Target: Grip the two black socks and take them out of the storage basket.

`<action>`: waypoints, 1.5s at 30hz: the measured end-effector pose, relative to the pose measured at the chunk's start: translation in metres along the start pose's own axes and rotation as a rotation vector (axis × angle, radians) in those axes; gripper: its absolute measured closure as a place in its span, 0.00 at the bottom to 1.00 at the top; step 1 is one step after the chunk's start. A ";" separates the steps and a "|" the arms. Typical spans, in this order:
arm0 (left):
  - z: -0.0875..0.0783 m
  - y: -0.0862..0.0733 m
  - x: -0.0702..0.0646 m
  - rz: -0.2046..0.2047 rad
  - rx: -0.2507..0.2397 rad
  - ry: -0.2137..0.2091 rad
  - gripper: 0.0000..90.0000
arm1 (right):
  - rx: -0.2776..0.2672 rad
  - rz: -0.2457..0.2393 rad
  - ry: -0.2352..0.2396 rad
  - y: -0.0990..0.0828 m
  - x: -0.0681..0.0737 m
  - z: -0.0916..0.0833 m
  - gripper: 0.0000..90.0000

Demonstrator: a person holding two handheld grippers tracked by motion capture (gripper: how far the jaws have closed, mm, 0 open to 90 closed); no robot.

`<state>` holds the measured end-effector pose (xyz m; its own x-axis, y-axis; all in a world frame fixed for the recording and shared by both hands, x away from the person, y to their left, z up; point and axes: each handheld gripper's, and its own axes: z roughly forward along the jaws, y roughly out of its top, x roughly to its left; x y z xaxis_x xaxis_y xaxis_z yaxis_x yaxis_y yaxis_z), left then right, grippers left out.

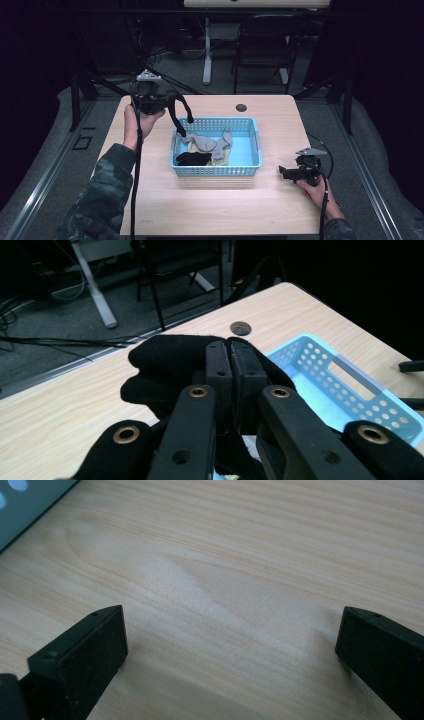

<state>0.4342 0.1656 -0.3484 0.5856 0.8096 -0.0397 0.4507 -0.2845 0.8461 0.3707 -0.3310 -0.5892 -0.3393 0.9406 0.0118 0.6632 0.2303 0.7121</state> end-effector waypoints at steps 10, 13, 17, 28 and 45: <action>-0.024 -0.008 0.026 -0.035 -0.016 0.055 0.97 | 0.000 0.000 0.000 0.000 0.000 0.000 0.00; -0.031 -0.010 0.034 -0.048 -0.021 0.071 0.97 | 0.000 0.000 0.000 0.000 0.000 0.000 0.00; -0.041 -0.015 0.045 -0.068 -0.032 0.094 0.97 | -0.001 -0.001 0.000 0.000 0.000 0.000 0.00; -0.048 -0.043 0.077 -0.139 -0.015 0.145 0.97 | -0.002 0.001 -0.001 0.000 0.000 0.000 0.00; -0.007 -0.138 0.106 -0.284 0.126 0.146 0.97 | -0.001 0.000 -0.001 0.000 0.000 0.000 0.00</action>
<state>0.4292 0.2944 -0.4657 0.3263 0.9280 -0.1801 0.6669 -0.0910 0.7396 0.3706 -0.3310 -0.5893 -0.3389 0.9408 0.0114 0.6628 0.2301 0.7126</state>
